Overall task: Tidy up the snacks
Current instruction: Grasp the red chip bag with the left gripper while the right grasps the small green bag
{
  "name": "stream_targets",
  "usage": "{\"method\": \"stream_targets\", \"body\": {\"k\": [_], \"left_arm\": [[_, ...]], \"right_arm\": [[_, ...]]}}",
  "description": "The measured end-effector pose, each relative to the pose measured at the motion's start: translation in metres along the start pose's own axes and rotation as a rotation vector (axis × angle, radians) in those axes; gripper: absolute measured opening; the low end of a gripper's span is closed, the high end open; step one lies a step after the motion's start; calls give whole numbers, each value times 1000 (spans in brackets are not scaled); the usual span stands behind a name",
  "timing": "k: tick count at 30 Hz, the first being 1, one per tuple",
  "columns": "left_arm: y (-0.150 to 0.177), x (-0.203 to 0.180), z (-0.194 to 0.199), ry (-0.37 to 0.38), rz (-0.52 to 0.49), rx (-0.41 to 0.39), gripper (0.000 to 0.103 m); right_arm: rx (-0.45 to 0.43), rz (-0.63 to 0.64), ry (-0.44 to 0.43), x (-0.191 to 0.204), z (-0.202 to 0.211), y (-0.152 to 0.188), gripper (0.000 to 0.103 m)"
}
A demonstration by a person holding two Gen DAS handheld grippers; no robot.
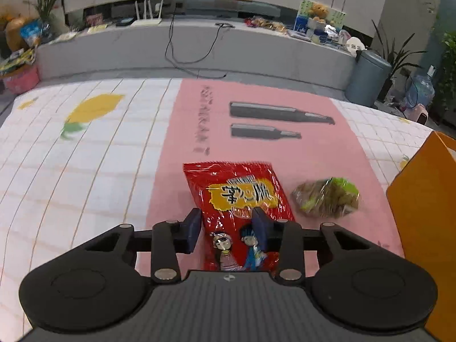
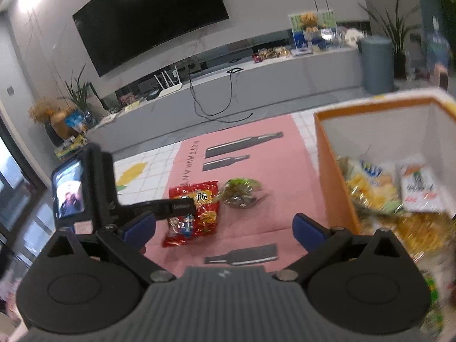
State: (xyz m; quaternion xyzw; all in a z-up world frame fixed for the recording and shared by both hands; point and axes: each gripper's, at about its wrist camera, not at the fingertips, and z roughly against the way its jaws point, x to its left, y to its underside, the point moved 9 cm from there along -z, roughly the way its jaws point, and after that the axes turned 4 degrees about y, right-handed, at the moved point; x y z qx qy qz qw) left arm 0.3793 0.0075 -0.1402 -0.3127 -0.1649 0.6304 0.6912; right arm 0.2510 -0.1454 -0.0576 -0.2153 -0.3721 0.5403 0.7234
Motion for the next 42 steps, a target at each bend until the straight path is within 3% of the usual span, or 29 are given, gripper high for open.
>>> {"method": "stream_targets", "body": {"k": [7,12,14,16,18,20,25,30,33,39,42], "left_arm": [[9,23,13,29,9,7,58],[1,10,16,36,-78,-20,86],[-4,-3,15,69,-128,-39,94],[-2,-19,1,87,-194,16,96],[1,-28,-14,25,-275,45,96],[-2,-27,-22,-107,-330,4,97],[-3,-12,-33,-163,-263,25,98],[-14,7,-26,-82,-144,13,98],[-16,24,-25,-61,-39,44,98],[-9,44,-35,-91,63,79,103],[-7,50,-36,-103,57,45,103]], "right_arm": [[10,27,-5,7,5,7,100],[14,18,4,1,5,4,100],[17,4,17,-5,4,4,100],[25,-8,18,-9,4,5,100],[33,-6,24,-15,5,6,100],[48,18,36,-17,5,7,99],[38,70,42,-12,8,5,99],[49,117,18,0,6,10,99],[61,149,29,4,2,15,99],[75,161,19,8,0,18,99],[76,167,19,8,-1,19,99]]}}
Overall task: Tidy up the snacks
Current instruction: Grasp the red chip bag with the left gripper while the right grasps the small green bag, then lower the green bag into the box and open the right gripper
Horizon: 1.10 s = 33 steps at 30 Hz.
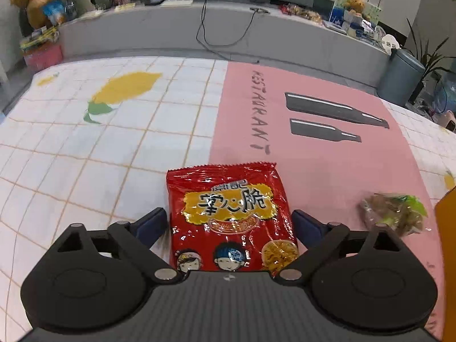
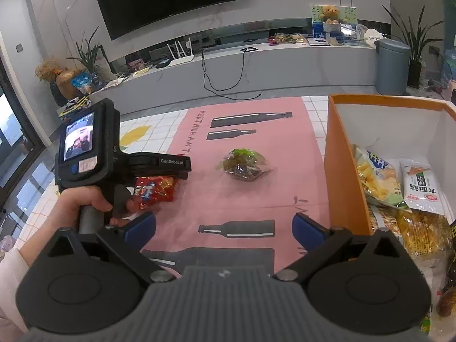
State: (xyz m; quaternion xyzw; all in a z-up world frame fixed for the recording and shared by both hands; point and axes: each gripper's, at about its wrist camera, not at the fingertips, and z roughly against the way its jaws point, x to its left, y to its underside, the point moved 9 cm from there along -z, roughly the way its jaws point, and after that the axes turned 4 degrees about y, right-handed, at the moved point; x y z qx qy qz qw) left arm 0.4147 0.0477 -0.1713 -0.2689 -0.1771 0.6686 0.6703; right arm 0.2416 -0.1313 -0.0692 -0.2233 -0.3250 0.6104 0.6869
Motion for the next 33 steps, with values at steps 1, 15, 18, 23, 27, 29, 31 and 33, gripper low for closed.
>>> {"method": "stream_targets", "body": {"k": [1,15,18,23,27,29,31,33], "left_arm": [[1,0,1,0,-15,-5,103],[20,27,53,44,-7,-78,86],[15,32,61,41,-20,-101,86],[10,38,66,60,-23,-112,86],[11,40,67,55,-43,-114,86],[12,41,67,59,-43,-108,86],[13,43,67,59,-47,-104,86],[13,43,66,52,-61,-103,86]], "right_arm": [[0,1,-2,0,0,0,99],[-57,-183,-2,5,-58,-45,99],[-31,-173,48,8,-99,-48,99],[36,-17,177,18,-153,-40,100],[68,94,271,17,-187,-37,100],[51,127,285,17,-197,-36,98],[14,125,278,16,-195,-39,86],[3,120,278,17,-192,-41,71]]}}
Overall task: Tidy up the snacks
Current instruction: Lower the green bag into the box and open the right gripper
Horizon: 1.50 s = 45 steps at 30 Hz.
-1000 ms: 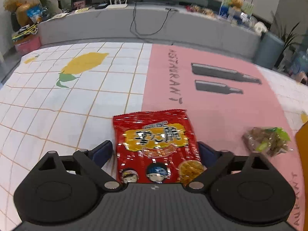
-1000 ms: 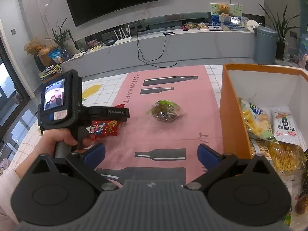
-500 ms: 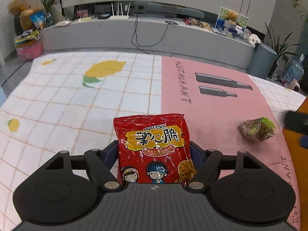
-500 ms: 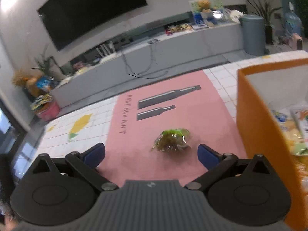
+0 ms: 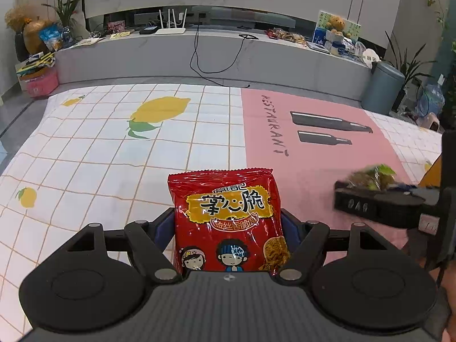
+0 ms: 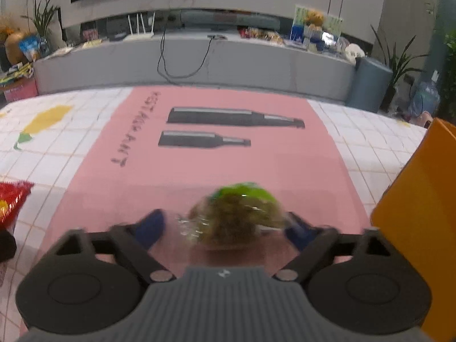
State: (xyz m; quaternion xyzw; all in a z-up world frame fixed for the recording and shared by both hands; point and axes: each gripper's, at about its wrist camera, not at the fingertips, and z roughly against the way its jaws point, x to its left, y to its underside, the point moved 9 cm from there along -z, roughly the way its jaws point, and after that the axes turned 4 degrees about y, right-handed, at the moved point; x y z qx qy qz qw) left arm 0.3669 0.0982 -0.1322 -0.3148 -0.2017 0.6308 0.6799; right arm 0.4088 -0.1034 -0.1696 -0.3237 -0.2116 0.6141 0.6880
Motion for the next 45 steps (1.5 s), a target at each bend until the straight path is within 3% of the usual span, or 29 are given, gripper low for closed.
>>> {"method": "stream_targets", "body": {"k": [3,9,14,20,25,30,32,35,38,41,45], "left_arm": [[0,2,-1,-10,2,2,86],[4,10,2,-22,56,33,86],[-3,11,22,-1,101,-6,86],[-16,-2,57,34,117,-84,86],[-23,-28,92,130,151,-135,86],[-30,-78,117,266,136,-168,86],[-32,-104,122,306,117,-165,86],[-34,-141,125,366,80,-164,86],[-33,-170,125,410,56,-156,86],[-30,-195,124,443,30,-145,86],[-26,-221,123,469,-3,-135,86]], "right_arm": [[16,-11,-29,2,4,0,56],[44,-18,-62,2,12,8,50],[30,-67,-117,-8,34,10,49],[-66,-116,-214,-32,99,-10,49],[-150,-205,-289,-84,170,-23,49],[-196,-296,-274,-170,225,-12,49],[-185,-280,-215,-199,229,0,49],[-165,-203,-89,-223,217,14,49],[-81,-209,-28,-238,190,30,49],[9,-252,-20,-249,172,46,49],[25,-318,-17,-264,169,51,50]]}}
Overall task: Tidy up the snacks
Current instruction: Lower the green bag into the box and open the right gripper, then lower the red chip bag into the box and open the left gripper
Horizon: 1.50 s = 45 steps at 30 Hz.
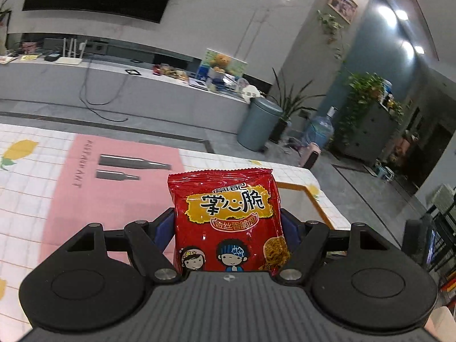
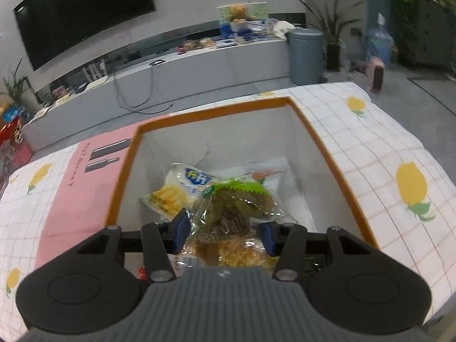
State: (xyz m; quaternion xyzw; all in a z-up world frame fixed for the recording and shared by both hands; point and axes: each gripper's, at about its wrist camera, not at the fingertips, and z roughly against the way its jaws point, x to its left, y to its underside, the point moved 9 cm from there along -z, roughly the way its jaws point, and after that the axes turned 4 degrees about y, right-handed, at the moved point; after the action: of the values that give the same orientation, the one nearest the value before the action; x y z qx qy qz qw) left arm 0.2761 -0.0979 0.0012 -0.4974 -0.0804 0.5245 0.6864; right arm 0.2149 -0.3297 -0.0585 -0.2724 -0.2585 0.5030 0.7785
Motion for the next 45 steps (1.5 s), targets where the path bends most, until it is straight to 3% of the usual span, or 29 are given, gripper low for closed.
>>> {"method": "stream_targets", "body": {"k": [9,12,14,20,24,28,32,39,45], "left_arm": [[28,-30,-36,24,-30,75,86],[34,-37,-42,13,-45,92,86],[37,-42,-45,13,-53,105,86],[43,-69,-68,-10,-92,123,86],[46,-89,-92,-11,-103,128,86],[46,-102,-114,-6,-114,114,90],[41,-103,-134,-40,-121,66,100],[39,-90,-149,-79,-63,59,100],[36,-89,-131,-109,-98,34,100]], "right_arm": [[12,-67,-1,-18,-25,-16,51],[16,-112,-1,-24,-32,-18,59],[-8,-146,-21,-27,-27,-22,72],[-144,-262,-124,-41,19,-41,73],[-228,-350,-133,-64,50,-50,74],[-280,-360,-132,-76,72,-55,74],[-295,-368,-119,-87,82,-53,74],[-307,-358,-88,-97,85,-50,74],[-294,-341,-72,-96,81,-46,74]]}}
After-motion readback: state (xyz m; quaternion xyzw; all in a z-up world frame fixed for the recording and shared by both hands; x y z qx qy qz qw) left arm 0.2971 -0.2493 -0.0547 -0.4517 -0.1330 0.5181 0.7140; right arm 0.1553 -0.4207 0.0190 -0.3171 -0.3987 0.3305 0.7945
